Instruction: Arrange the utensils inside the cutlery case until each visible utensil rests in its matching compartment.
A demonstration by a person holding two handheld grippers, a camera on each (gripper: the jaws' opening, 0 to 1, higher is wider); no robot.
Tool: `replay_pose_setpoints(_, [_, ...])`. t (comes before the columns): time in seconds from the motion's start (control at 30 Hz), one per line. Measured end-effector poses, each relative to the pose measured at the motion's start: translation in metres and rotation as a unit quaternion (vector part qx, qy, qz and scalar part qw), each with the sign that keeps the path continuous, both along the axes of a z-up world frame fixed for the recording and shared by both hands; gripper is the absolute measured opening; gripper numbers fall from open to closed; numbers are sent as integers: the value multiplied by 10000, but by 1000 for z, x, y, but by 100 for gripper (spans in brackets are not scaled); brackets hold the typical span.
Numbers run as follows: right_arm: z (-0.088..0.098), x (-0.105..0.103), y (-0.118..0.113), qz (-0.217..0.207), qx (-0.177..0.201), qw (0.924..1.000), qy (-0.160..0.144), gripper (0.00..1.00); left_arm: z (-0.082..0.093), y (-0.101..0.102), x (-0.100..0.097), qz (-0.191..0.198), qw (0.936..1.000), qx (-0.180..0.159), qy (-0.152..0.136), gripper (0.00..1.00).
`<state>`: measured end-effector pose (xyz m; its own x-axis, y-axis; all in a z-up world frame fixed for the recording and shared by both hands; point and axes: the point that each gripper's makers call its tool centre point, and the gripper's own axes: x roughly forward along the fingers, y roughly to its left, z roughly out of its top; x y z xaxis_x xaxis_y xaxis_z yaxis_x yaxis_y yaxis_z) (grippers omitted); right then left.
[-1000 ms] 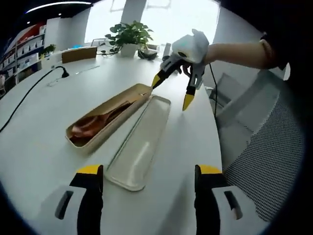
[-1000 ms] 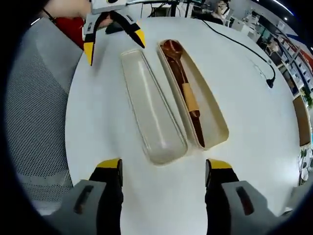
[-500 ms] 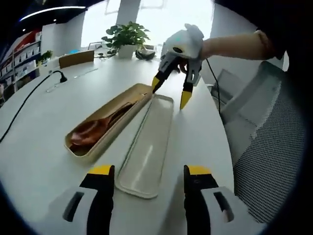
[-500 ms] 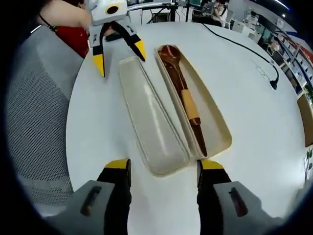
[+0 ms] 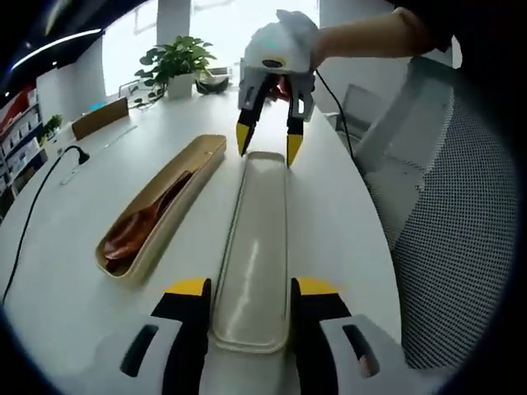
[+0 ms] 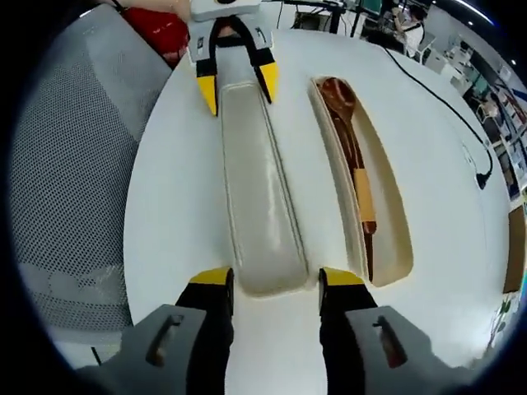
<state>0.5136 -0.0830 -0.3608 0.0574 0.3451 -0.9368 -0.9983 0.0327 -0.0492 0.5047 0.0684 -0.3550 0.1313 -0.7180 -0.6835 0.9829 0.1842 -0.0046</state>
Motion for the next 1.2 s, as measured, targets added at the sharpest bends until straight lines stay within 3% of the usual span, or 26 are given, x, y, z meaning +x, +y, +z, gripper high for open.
replay_pose_setpoints(0.23, [-2, -8, 17, 142, -46, 9996, 258, 37, -1, -2, 0, -109, 9999, 29, -4, 39])
replay_pose_setpoints(0.4, [-1, -10, 17, 180, -130, 9995, 237, 35, -1, 1, -4, -107, 9999, 84, 3, 40])
replay_pose_setpoints(0.6, [0, -10, 17, 96, -159, 9992, 366, 34, 13, 7, -5, -36, 9999, 25, -96, 43])
replay_pose_setpoints(0.63, [1, -13, 18, -54, -126, 9985, 539, 34, 12, 10, -3, 31, 9997, 156, -158, 48])
replay_pose_setpoints(0.7, [2, -13, 18, -442, -52, 9962, 754, 34, 15, 11, 1, -82, 9979, 213, -600, 54])
replay_pose_setpoints(0.73, [3, -14, 16, -653, -114, 9936, 911, 34, 17, 11, 0, -194, 9966, 209, -777, 55])
replay_pose_setpoints(0.87, [6, -22, 17, -1064, -16, 9829, 1501, 34, 13, 13, -3, -240, 9962, 309, -776, 54])
replay_pose_setpoints(0.93, [8, -29, 18, -1312, 80, 9730, 1896, 34, 11, 13, -4, -291, 9957, 378, -793, 52])
replay_pose_setpoints(1.0, [11, -38, 20, -1616, 189, 9576, 2377, 34, 10, 9, -4, -276, 9965, 359, -708, 52])
replay_pose_setpoints(1.07, [13, -47, 19, -1825, 199, 9431, 2773, 34, 10, 8, -2, -370, 9948, 415, -857, 49])
replay_pose_setpoints(1.2, [15, -58, 16, -1856, 248, 9288, 3198, 34, 9, 6, 0, -490, 9932, 489, -932, 40])
